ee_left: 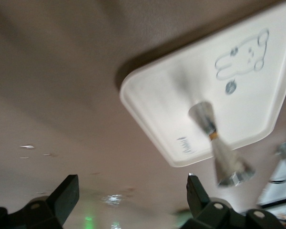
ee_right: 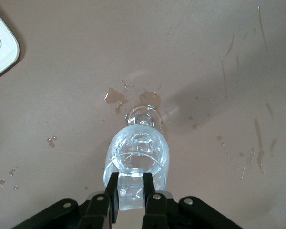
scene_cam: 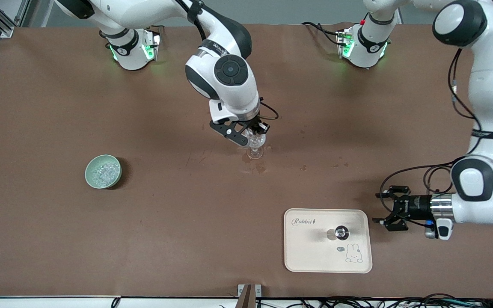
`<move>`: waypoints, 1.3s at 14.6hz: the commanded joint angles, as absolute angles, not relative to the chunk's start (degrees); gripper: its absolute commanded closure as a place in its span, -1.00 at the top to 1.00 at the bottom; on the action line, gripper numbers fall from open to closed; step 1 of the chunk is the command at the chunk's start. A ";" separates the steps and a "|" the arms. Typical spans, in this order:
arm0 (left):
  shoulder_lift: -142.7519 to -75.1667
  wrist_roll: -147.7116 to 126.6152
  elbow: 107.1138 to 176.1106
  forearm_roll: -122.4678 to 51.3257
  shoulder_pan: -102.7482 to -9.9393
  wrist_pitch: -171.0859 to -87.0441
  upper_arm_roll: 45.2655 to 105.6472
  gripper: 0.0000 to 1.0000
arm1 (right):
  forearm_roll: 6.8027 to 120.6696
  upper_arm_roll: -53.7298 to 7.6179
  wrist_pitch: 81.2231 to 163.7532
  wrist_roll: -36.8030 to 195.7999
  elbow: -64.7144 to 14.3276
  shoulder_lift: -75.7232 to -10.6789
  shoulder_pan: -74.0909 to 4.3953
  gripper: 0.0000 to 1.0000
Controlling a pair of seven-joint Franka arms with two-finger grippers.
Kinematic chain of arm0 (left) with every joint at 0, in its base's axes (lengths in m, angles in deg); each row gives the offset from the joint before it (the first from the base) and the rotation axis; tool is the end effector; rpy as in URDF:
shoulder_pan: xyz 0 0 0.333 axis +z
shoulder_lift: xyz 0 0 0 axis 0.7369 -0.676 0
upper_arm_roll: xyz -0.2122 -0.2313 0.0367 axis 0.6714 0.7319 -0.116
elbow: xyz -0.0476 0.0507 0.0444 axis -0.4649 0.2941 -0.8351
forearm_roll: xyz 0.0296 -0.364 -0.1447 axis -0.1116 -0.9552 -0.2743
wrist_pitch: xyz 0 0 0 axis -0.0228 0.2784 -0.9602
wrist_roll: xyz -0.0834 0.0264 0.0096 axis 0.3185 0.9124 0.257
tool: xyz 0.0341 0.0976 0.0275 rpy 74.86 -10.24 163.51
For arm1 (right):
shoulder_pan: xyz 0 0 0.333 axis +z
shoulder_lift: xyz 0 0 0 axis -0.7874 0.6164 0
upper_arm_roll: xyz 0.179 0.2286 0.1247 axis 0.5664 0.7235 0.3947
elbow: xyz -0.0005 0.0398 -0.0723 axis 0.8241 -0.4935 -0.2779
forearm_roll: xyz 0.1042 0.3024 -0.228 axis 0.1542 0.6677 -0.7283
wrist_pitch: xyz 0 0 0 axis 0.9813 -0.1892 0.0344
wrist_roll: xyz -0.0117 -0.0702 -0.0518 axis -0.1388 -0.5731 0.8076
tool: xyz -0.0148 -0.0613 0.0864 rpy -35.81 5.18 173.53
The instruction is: Pour wine and add ice with both arms
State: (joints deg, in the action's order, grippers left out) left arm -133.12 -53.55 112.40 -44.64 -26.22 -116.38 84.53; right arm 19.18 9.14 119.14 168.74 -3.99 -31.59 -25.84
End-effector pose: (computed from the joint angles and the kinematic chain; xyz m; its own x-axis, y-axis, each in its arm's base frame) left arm 0.7318 -0.0093 0.2848 0.4951 0.6225 -0.6061 0.8530 -0.4810 0.2028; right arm 0.4968 0.5217 0.3971 0.8307 -0.5412 -0.1308 -0.5516 -0.8318 -0.0618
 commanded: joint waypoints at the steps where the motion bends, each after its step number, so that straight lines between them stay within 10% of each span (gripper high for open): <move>1: -121.69 -51.74 115.46 -34.09 -27.52 -109.75 86.47 1.00 | 17.93 9.11 119.10 168.73 -2.38 -30.54 -25.40 -0.75; 12: -97.16 -30.51 115.90 -19.37 -27.86 -97.24 95.20 1.00 | 18.19 9.20 118.49 168.64 -2.46 -30.45 -25.49 -0.28; 16: -88.98 -18.54 121.16 -20.60 -42.69 -96.89 76.07 1.00 | 18.28 9.38 115.87 168.47 -0.63 -31.24 -26.63 -0.13; 19: -83.70 -15.27 126.26 -22.89 -50.51 -96.89 66.74 1.00 | 18.28 9.38 107.27 166.55 6.83 -31.68 -28.47 0.54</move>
